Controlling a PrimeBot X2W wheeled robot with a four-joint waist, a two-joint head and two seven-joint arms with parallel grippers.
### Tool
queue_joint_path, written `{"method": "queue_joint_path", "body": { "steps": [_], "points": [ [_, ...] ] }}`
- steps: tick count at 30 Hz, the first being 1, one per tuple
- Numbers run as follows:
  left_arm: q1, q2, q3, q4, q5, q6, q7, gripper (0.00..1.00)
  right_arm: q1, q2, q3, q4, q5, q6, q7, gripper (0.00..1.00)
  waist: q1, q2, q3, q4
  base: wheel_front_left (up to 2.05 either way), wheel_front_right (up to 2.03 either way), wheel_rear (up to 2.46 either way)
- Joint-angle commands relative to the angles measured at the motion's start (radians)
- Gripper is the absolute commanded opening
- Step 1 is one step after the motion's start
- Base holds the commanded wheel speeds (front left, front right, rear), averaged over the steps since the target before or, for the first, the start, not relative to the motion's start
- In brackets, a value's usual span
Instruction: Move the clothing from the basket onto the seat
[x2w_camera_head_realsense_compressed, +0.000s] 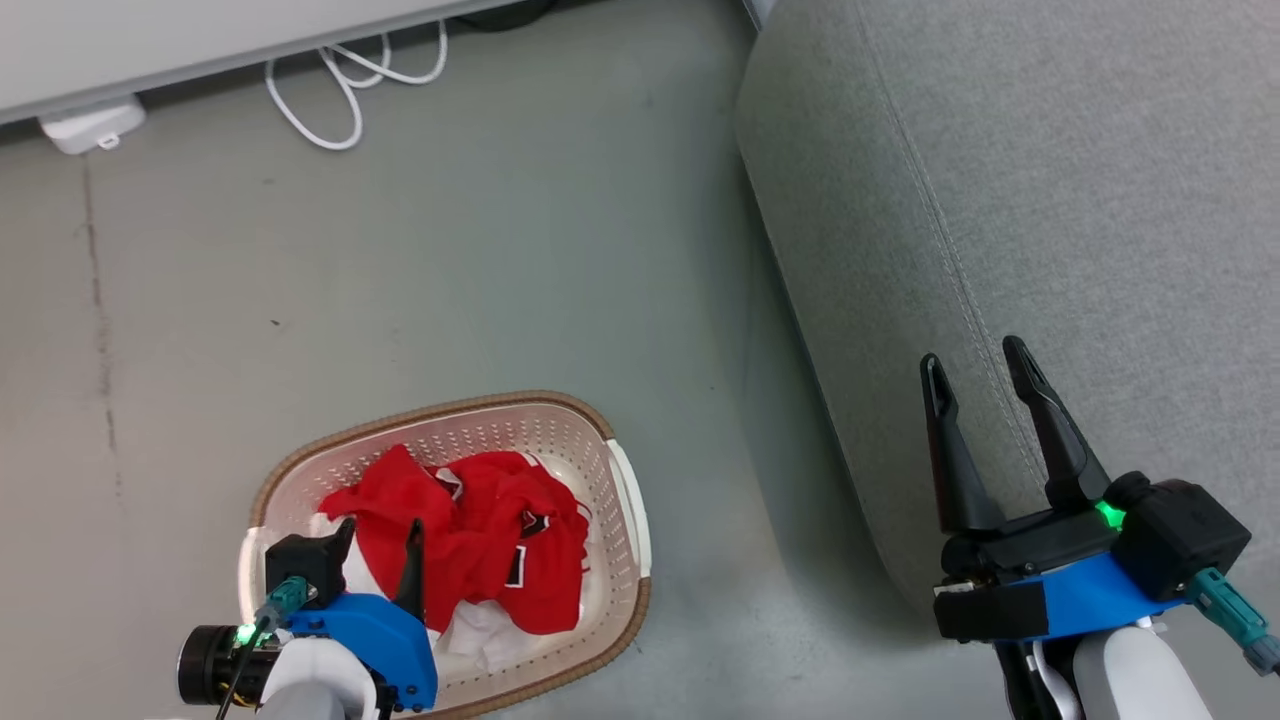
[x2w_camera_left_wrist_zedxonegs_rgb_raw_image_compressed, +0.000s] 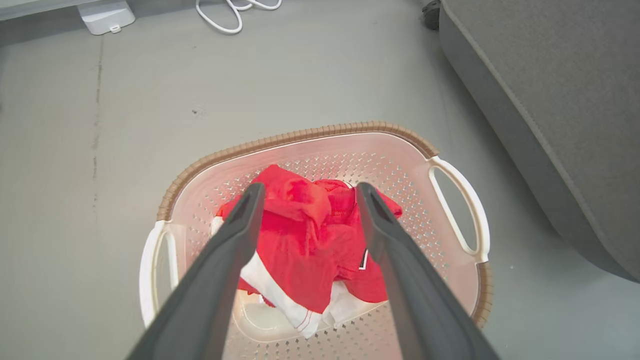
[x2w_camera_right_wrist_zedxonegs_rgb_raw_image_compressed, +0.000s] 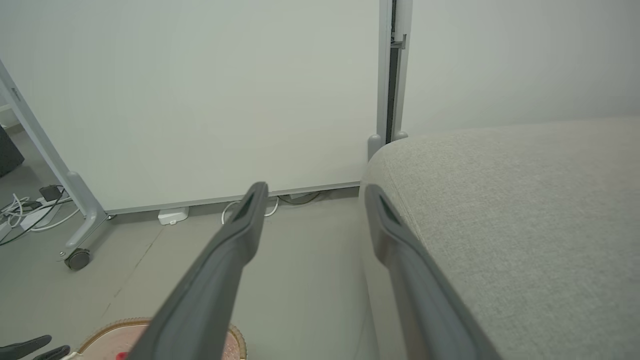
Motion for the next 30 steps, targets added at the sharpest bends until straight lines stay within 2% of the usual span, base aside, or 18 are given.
{"method": "queue_joint_path", "body": {
  "steps": [1,8,15,30],
  "points": [
    [-0.036,0.01,0.0,0.033,0.0,0.001,0.006,1.0,-0.023,-0.002,0.005,-0.005,0.013,0.002,-0.004,1.0,-0.0003,0.0,0.064,-0.06,0.0,0.0,0.0],
    [-0.087,0.038,-0.001,0.133,0.01,0.024,0.012,1.0,-0.052,-0.002,0.033,-0.019,0.035,0.002,-0.004,1.0,-0.0003,0.0,0.134,-0.115,0.0,0.0,0.0],
    [-0.133,0.059,0.002,0.203,0.01,0.057,0.021,1.0,-0.068,-0.002,0.052,-0.024,0.065,0.002,-0.004,1.0,-0.0003,0.0,0.184,-0.143,0.0,0.0,0.0],
    [-0.218,0.11,0.026,0.269,-0.015,0.11,0.052,1.0,-0.096,-0.002,0.089,-0.042,0.125,0.002,-0.004,1.0,-0.0003,0.0,0.281,-0.184,0.0,0.0,0.0]
  ]
}}
